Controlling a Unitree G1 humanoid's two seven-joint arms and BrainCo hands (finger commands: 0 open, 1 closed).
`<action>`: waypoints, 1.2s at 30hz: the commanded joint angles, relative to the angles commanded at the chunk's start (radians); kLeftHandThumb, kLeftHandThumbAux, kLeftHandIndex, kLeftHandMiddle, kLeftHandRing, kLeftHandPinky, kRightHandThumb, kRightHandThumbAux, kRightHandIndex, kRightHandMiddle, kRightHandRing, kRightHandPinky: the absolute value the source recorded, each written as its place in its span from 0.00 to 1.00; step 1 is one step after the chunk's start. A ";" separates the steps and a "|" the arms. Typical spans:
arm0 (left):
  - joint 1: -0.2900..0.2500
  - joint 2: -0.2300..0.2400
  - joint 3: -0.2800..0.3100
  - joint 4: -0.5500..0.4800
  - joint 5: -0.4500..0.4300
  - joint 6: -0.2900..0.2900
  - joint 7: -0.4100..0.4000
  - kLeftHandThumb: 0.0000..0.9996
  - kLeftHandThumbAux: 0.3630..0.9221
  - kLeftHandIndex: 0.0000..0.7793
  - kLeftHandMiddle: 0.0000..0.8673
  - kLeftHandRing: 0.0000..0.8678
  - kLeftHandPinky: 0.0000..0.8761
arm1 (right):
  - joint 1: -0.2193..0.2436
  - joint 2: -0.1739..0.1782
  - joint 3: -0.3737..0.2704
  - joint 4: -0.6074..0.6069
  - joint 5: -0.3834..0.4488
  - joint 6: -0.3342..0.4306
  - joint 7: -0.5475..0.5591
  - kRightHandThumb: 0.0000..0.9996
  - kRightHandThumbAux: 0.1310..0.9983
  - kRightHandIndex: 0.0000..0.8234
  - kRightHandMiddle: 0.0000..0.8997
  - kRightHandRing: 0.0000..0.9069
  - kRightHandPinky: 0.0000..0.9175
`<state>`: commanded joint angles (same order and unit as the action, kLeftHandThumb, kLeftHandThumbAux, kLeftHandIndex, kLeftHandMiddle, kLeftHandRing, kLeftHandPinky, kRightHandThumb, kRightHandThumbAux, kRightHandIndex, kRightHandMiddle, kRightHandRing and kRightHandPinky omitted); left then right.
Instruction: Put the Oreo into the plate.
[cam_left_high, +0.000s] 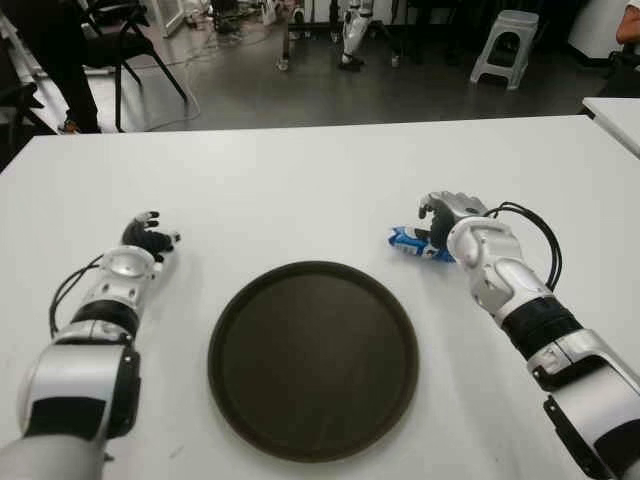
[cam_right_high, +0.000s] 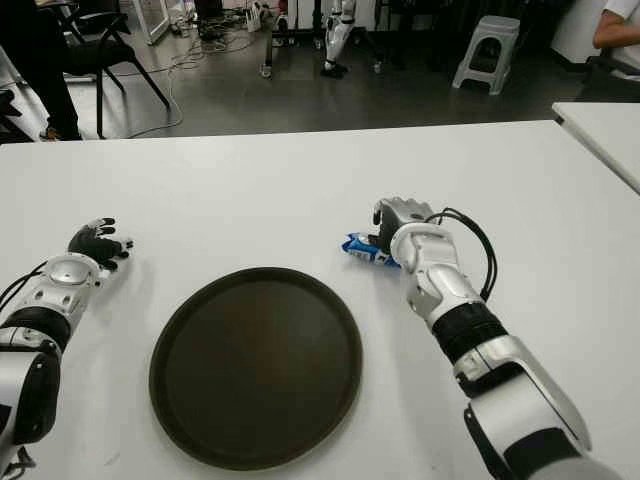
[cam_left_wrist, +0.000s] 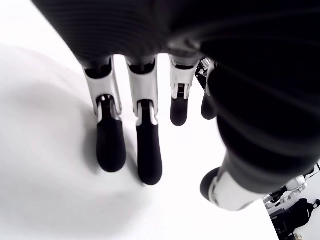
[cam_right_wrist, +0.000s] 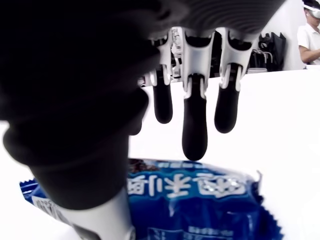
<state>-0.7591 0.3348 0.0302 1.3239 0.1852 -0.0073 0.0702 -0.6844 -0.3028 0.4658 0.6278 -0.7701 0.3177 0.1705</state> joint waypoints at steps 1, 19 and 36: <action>0.000 0.000 -0.001 0.000 0.001 0.001 0.001 0.18 0.79 0.11 0.15 0.18 0.20 | -0.003 0.001 0.002 0.002 0.001 0.003 0.004 0.00 0.94 0.55 0.79 0.80 0.81; 0.003 0.002 0.006 -0.001 -0.005 -0.006 -0.001 0.24 0.78 0.15 0.15 0.18 0.18 | -0.013 0.026 -0.004 0.026 0.016 0.031 0.003 0.00 0.95 0.56 0.80 0.81 0.81; 0.001 0.002 0.000 -0.002 -0.001 0.001 -0.002 0.24 0.78 0.12 0.13 0.17 0.20 | -0.020 0.030 0.000 0.034 0.021 0.044 0.015 0.00 0.95 0.51 0.78 0.80 0.81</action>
<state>-0.7583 0.3363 0.0302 1.3221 0.1843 -0.0066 0.0678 -0.7043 -0.2724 0.4657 0.6623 -0.7493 0.3613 0.1852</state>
